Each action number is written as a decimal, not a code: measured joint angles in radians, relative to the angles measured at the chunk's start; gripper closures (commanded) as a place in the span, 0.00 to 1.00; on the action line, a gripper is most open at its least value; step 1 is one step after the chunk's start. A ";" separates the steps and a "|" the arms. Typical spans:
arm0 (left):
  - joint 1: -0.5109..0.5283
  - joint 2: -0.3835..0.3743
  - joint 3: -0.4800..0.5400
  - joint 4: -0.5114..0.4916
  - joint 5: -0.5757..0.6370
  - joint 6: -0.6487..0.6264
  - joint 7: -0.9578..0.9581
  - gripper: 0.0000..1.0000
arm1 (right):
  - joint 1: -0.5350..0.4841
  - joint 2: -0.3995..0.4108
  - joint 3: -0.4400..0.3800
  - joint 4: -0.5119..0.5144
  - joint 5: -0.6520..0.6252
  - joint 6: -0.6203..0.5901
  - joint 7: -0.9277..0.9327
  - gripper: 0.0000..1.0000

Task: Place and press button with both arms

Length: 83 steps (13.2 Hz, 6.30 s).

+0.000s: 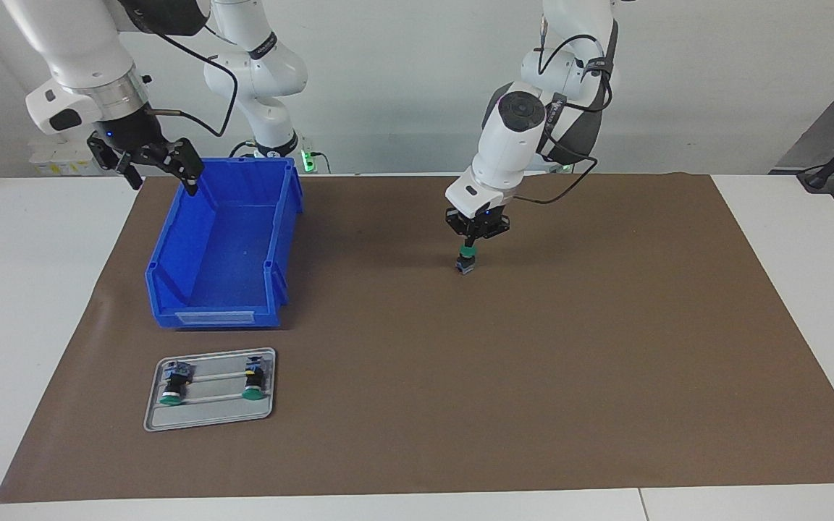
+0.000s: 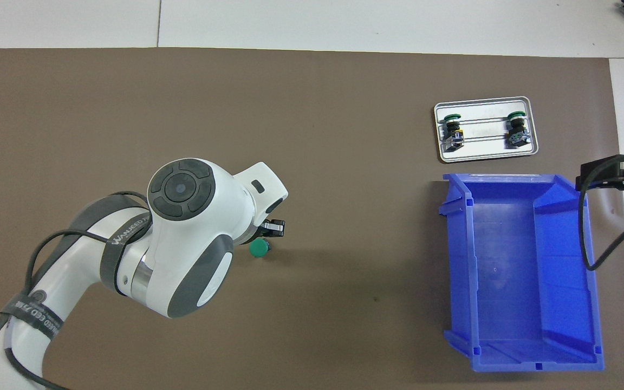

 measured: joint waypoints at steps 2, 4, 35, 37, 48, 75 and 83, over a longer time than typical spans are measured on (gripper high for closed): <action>-0.003 -0.001 0.000 -0.049 0.007 0.050 -0.001 0.99 | 0.000 0.000 0.000 0.000 0.000 0.000 0.000 0.00; -0.015 -0.001 -0.001 -0.082 0.009 0.071 -0.001 0.99 | 0.000 0.000 0.000 0.000 0.000 0.000 0.000 0.00; 0.455 0.096 0.029 0.570 0.170 -0.552 0.342 0.83 | 0.000 0.000 0.000 0.000 0.000 0.000 0.000 0.00; 0.455 0.123 0.021 0.688 0.169 -0.674 0.342 0.79 | 0.000 0.000 0.000 0.000 0.000 0.000 0.000 0.00; 0.454 0.017 0.017 0.492 0.169 -0.515 0.342 0.00 | -0.001 0.000 0.000 0.000 0.000 -0.002 0.000 0.00; 0.458 -0.029 0.026 0.389 0.065 -0.402 0.386 0.00 | 0.787 0.369 0.013 -0.147 0.012 0.669 1.543 0.00; 0.458 -0.030 0.026 0.389 0.065 -0.402 0.386 0.00 | 0.837 0.529 0.007 -0.088 0.002 0.744 1.593 0.00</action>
